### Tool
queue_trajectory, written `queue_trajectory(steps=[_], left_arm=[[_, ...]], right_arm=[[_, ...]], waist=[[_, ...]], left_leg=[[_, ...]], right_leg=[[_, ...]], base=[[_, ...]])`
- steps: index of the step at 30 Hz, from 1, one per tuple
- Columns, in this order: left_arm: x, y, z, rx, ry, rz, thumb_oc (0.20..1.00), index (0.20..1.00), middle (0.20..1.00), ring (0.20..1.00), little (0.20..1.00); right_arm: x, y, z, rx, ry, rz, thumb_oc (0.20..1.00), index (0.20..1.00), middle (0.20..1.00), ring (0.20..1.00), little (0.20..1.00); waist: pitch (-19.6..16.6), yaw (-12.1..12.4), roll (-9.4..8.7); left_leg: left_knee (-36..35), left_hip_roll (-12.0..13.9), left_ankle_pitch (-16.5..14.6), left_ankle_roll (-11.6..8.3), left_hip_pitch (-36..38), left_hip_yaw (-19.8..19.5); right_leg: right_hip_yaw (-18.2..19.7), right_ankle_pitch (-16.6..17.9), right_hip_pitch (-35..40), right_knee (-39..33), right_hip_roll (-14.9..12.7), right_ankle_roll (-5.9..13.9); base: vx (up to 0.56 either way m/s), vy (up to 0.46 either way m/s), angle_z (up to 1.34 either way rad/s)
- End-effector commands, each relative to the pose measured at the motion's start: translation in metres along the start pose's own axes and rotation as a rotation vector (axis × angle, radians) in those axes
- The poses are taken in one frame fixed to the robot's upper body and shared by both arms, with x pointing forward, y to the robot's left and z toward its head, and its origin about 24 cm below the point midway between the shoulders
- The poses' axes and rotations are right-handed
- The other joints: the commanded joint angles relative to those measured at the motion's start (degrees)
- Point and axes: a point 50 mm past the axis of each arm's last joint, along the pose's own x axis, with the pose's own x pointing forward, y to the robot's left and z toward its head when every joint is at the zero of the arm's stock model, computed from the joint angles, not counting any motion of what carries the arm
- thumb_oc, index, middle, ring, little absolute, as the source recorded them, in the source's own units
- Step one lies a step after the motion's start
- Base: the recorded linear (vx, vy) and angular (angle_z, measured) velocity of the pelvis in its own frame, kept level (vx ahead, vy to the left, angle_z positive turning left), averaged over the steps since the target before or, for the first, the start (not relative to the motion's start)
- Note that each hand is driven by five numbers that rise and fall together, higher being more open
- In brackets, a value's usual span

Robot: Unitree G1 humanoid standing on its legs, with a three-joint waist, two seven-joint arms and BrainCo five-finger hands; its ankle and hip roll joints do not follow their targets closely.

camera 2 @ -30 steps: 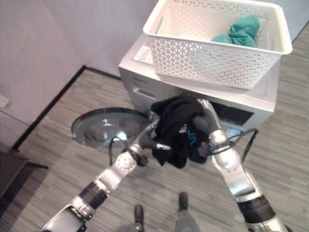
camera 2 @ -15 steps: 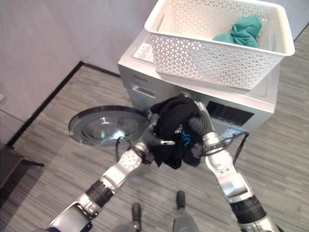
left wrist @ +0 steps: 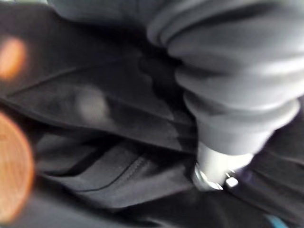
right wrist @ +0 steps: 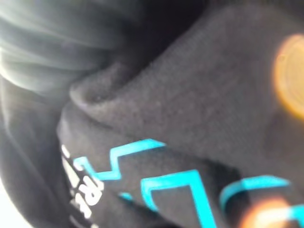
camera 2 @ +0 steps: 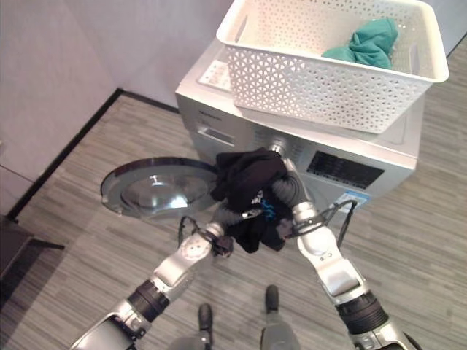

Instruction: Grab the laundry basket,head to the washer,open it,put in the laundry and shut it.

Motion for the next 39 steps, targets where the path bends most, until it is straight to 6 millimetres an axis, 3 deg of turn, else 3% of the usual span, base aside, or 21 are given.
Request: queue_trajectory(steps=[1, 2, 3, 4, 17, 18, 19, 20, 24, 27, 29, 34, 35, 39], left_arm=[[0.008, -0.017, 0.024, -0.020, -0.121, -0.064, 0.598, 0.598, 0.598, 0.598, 0.598], [0.008, -0.017, 0.024, -0.020, -0.120, -0.064, 0.589, 0.589, 0.589, 0.589, 0.589], [0.007, -0.016, 0.026, -0.011, -0.129, -0.069, 0.235, 0.235, 0.235, 0.235, 0.235], [0.007, -0.016, 0.026, -0.008, -0.128, -0.072, 0.200, 0.200, 0.200, 0.200, 0.200], [0.005, -0.006, 0.037, 0.043, -0.180, -0.055, 0.200, 0.200, 0.200, 0.200, 0.200], [0.003, -0.001, 0.039, 0.043, -0.195, -0.039, 0.200, 0.200, 0.200, 0.200, 0.200], [0.003, -0.001, 0.039, 0.043, -0.194, -0.039, 0.200, 0.200, 0.200, 0.200, 0.200], [0.001, 0.002, 0.039, 0.035, -0.196, -0.028, 0.200, 0.200, 0.200, 0.200, 0.200], [-0.008, 0.014, 0.040, 0.023, -0.212, 0.002, 0.200, 0.200, 0.200, 0.200, 0.200], [-0.011, 0.018, 0.037, 0.023, -0.201, 0.014, 0.200, 0.200, 0.200, 0.200, 0.200], [0.003, -0.005, 0.046, 0.035, -0.227, -0.035, 0.200, 0.200, 0.200, 0.200, 0.200], [0.000, 0.020, 0.024, 0.043, -0.146, 0.080, 0.200, 0.200, 0.200, 0.200, 0.200], [-0.003, 0.029, 0.017, 0.039, -0.122, 0.114, 0.200, 0.200, 0.200, 0.200, 0.200], [-0.006, 0.036, 0.010, 0.040, -0.100, 0.146, 0.200, 0.200, 0.200, 0.200, 0.200]], right_arm=[[0.007, -0.017, 0.033, 0.001, -0.179, -0.070, 0.200, 0.200, 0.200, 0.200, 0.200], [0.007, -0.017, 0.033, 0.001, -0.179, -0.070, 0.200, 0.200, 0.200, 0.200, 0.200], [0.007, -0.018, 0.032, 0.004, -0.176, -0.077, 0.200, 0.200, 0.200, 0.200, 0.200], [0.006, -0.019, 0.032, 0.004, -0.174, -0.079, 0.200, 0.200, 0.200, 0.200, 0.200], [0.002, -0.020, 0.025, 0.030, -0.145, -0.092, 0.200, 0.200, 0.200, 0.200, 0.200], [-0.002, -0.019, 0.017, 0.058, -0.104, -0.089, 0.583, 0.583, 0.583, 0.583, 0.583], [-0.002, -0.019, 0.017, 0.058, -0.104, -0.088, 0.583, 0.583, 0.583, 0.583, 0.583], [-0.005, -0.020, 0.012, 0.064, -0.081, -0.090, 1.000, 1.000, 1.000, 1.000, 1.000], [-0.024, -0.028, -0.016, 0.085, 0.060, -0.101, 1.000, 1.000, 1.000, 1.000, 1.000], [-0.030, -0.031, -0.024, 0.085, 0.098, -0.115, 1.000, 1.000, 1.000, 1.000, 1.000], [-0.038, -0.030, -0.039, 0.113, 0.167, -0.133, 1.000, 1.000, 1.000, 1.000, 1.000], [-0.065, -0.042, -0.067, 0.073, 0.323, -0.181, 1.000, 1.000, 1.000, 1.000, 1.000], [-0.079, -0.047, -0.079, 0.034, 0.395, -0.201, 1.000, 1.000, 1.000, 1.000, 1.000], [-0.101, -0.053, -0.096, -0.045, 0.503, -0.208, 1.000, 1.000, 1.000, 1.000, 1.000]], waist=[[-1.98, -0.18, -0.18], [-1.98, -0.18, -0.18], [-1.99, -0.14, -0.21], [-1.99, -0.10, -0.25], [-2.19, 0.15, -0.29], [-2.10, 0.19, -0.29], [-2.13, 0.20, -0.30], [-2.12, 0.24, -0.33], [-2.00, 0.08, -0.39], [-2.09, 0.07, -0.40], [-2.02, -0.71, -0.63], [-2.50, -1.81, -0.66], [-2.69, -2.18, -0.56], [-2.95, -2.64, -0.44]], left_leg=[[0.27, 0.61, -2.81, 0.68, -0.46, -0.78], [0.27, 0.61, -2.81, 0.68, -0.46, -0.78], [0.27, 0.60, -2.79, 0.67, -0.54, -0.79], [0.27, 0.61, -2.78, 0.67, -0.59, -0.85], [0.27, 0.50, -3.03, 0.69, -0.53, -1.00], [0.27, 0.52, -2.98, 0.68, -0.61, -1.01], [0.27, 0.52, -2.98, 0.68, -0.61, -1.00], [0.27, 0.54, -2.96, 0.67, -0.61, -0.98], [0.27, 0.54, -2.95, 0.59, -0.47, -0.90], [0.27, 0.51, -3.00, 0.58, -0.37, -0.84], [0.27, 0.52, -3.05, 0.59, -0.33, -0.66], [0.27, 0.68, -3.48, 0.44, 0.46, 0.24], [0.27, 0.73, -3.66, 0.45, 0.81, 0.43], [0.27, 0.68, -3.91, 0.44, 1.16, 0.76]], right_leg=[[0.58, -6.68, 3.17, 0.06, -0.98, 1.96], [0.57, -6.68, 3.18, 0.06, -0.98, 1.96], [0.47, -6.68, 3.18, 0.09, -0.97, 1.97], [0.45, -6.68, 3.20, 0.09, -0.98, 1.96], [0.44, -6.82, 3.25, 0.05, -0.91, 1.93], [0.41, -6.81, 3.18, 0.05, -0.94, 1.93], [0.42, -6.81, 3.17, 0.05, -0.94, 1.93], [0.38, -6.80, 3.16, 0.05, -0.96, 1.93], [0.31, -6.84, 3.30, 0.05, -0.89, 1.92], [0.30, -6.84, 3.31, 0.05, -0.90, 1.95], [0.55, -6.81, 3.25, 0.07, -0.81, 2.05], [1.18, -6.99, 3.47, 0.13, -0.84, 2.20], [1.32, -7.06, 3.60, 0.19, -0.87, 2.22], [1.38, -7.15, 3.85, 0.24, -0.96, 2.28]], base=[[0.00, 0.000, 0.00], [0.00, 0.000, 0.00], [0.00, 0.000, 0.00], [0.00, 0.000, 0.00], [0.00, 0.000, 0.00], [0.00, 0.000, 0.00], [0.00, 0.000, 0.00], [0.00, 0.000, 0.00], [0.00, 0.000, 0.00], [0.00, 0.000, 0.00], [0.00, 0.000, 0.00], [0.03, 0.012, -0.12], [0.03, 0.019, -0.20], [0.02, 0.013, -0.06]])
